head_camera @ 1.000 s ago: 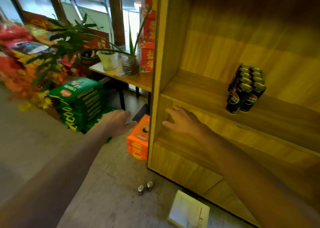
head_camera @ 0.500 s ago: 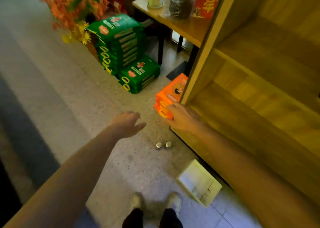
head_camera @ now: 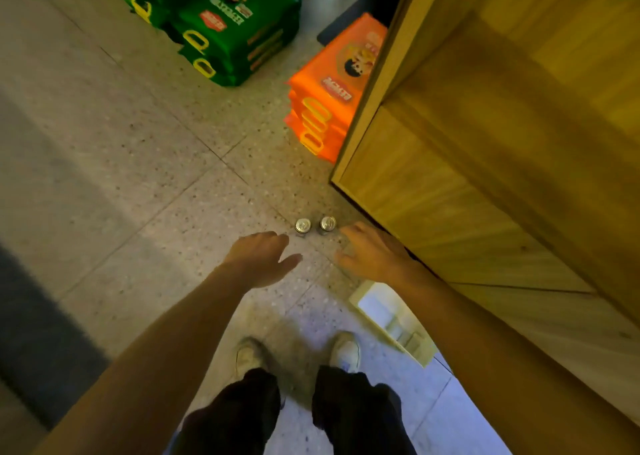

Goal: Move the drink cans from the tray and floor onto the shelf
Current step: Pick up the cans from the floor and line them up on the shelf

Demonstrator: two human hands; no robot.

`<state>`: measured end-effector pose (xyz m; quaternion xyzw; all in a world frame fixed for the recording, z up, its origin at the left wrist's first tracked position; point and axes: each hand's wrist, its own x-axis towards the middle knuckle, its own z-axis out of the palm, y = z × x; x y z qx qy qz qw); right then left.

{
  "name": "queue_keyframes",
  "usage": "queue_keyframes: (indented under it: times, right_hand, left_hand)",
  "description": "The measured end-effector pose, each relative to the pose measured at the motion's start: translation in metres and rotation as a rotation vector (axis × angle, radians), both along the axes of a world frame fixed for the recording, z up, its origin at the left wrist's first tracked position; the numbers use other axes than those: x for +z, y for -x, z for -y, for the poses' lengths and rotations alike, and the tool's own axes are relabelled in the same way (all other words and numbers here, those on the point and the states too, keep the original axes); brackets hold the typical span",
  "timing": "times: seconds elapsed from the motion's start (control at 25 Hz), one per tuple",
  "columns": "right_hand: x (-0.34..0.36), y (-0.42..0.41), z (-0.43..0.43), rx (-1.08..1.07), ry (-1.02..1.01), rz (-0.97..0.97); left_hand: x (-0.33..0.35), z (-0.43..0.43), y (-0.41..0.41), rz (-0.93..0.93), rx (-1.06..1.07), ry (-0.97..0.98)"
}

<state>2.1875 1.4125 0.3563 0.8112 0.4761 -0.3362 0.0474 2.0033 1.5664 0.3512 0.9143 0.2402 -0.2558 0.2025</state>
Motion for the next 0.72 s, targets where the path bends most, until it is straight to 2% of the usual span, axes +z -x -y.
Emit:
queue_keyframes:
  times: [0.36,0.52,0.72]
  right_hand:
    - [-0.302,-0.029,0.014,-0.058,-0.01,0.094]
    - [-0.378,-0.044,0.012,-0.092,-0.03,0.123]
    - [-0.429,-0.058,0.001,-0.09,-0.101,0.142]
  left_hand:
    - [-0.296,-0.022,-0.006,0.037,-0.066,-0.12]
    - [-0.368,-0.031,-0.006,0.053,-0.055,-0.18]
    - [-0.428,-0.041,-0.022,0.12,-0.032,-0.22]
